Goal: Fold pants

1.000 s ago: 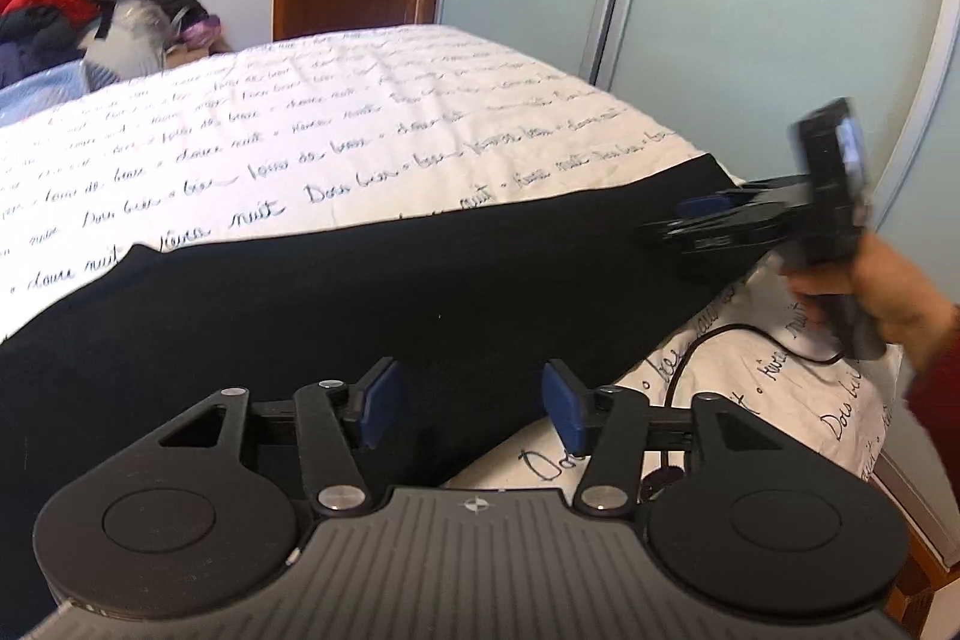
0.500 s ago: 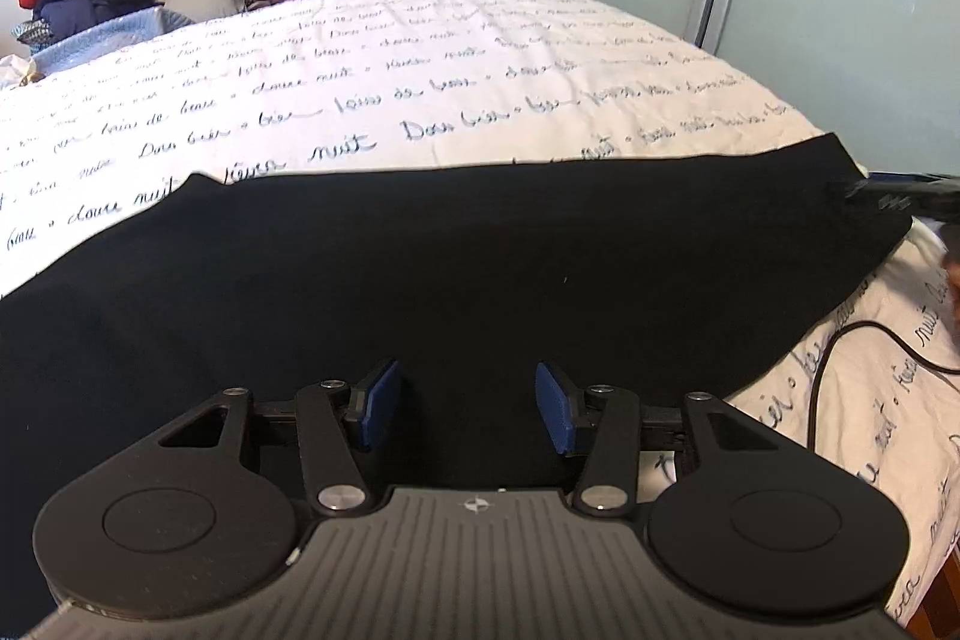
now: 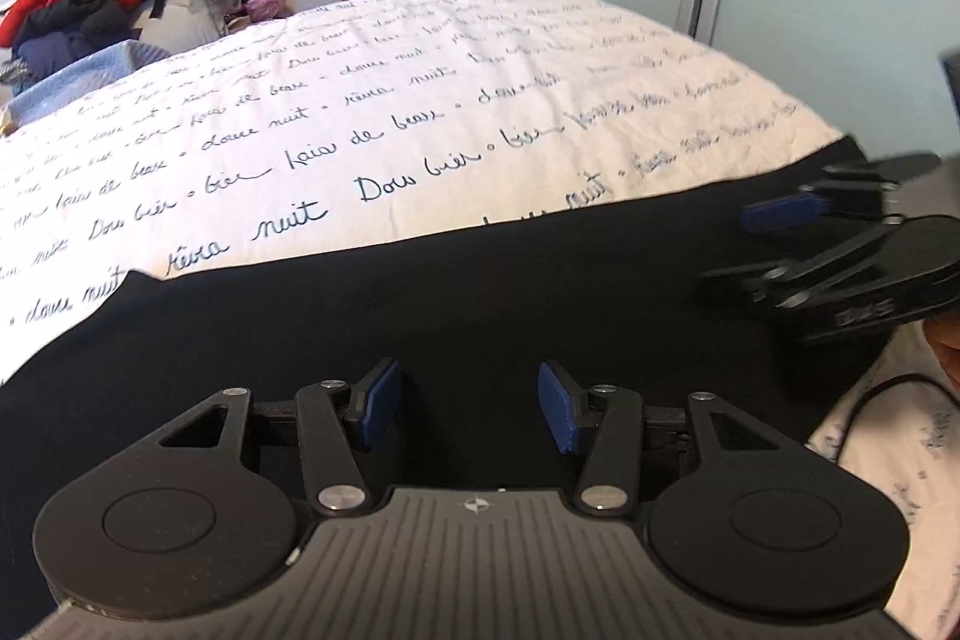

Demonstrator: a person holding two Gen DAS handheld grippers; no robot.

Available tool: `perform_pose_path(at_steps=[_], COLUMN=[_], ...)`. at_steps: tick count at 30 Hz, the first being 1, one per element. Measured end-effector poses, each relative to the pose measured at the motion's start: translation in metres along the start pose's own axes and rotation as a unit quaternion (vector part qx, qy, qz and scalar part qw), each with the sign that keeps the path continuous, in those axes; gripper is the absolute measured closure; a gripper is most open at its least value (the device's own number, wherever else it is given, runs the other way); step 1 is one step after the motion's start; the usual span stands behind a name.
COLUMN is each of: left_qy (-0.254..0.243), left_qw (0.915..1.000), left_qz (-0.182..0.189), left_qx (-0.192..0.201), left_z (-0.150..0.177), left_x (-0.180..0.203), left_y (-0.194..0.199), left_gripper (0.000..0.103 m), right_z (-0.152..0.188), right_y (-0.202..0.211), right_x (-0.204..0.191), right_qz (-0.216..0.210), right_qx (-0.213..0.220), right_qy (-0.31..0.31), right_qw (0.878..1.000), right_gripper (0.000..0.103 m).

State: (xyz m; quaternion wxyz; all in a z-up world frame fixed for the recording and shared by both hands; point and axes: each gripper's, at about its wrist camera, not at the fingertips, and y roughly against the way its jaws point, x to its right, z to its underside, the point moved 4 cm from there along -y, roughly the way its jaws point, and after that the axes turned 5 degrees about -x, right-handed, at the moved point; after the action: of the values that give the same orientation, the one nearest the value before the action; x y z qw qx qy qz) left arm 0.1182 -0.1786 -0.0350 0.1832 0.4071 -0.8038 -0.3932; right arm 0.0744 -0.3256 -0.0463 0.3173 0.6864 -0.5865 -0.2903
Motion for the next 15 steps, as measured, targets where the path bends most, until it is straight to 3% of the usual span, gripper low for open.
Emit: perform_pose_path(at_steps=[2, 5, 7, 11, 15], left_qy=[-0.001, 0.008, 0.014, 0.0, 0.001], left_qw=[0.9999, 0.9995, 0.9994, 0.9994, 0.9995], left_qz=[-0.012, -0.029, -0.032, -0.025, -0.031], left_qx=[-0.005, -0.002, 0.009, 0.023, 0.009], left_z=[-0.004, -0.011, -0.015, -0.013, -0.012], left_x=[-0.001, -0.004, -0.003, 0.005, 0.012], left_y=[-0.012, -0.021, -0.014, -0.007, -0.017], left_gripper=[0.049, 0.044, 0.047, 0.044, 0.043], right_z=[-0.008, -0.026, -0.033, -0.029, -0.009], right_y=[-0.016, -0.028, -0.033, -0.006, 0.005], right_x=[-0.004, 0.007, 0.017, 0.006, -0.011], right_qz=[0.02, 0.033, 0.049, 0.035, 0.016], right_qx=[-0.007, 0.002, 0.011, 0.037, 0.012], right_qy=[0.018, -0.006, -0.028, -0.017, 0.014], right_qw=[1.0, 0.999, 0.998, 0.999, 1.0], right_gripper=[0.033, 0.032, 0.032, 0.032, 0.032])
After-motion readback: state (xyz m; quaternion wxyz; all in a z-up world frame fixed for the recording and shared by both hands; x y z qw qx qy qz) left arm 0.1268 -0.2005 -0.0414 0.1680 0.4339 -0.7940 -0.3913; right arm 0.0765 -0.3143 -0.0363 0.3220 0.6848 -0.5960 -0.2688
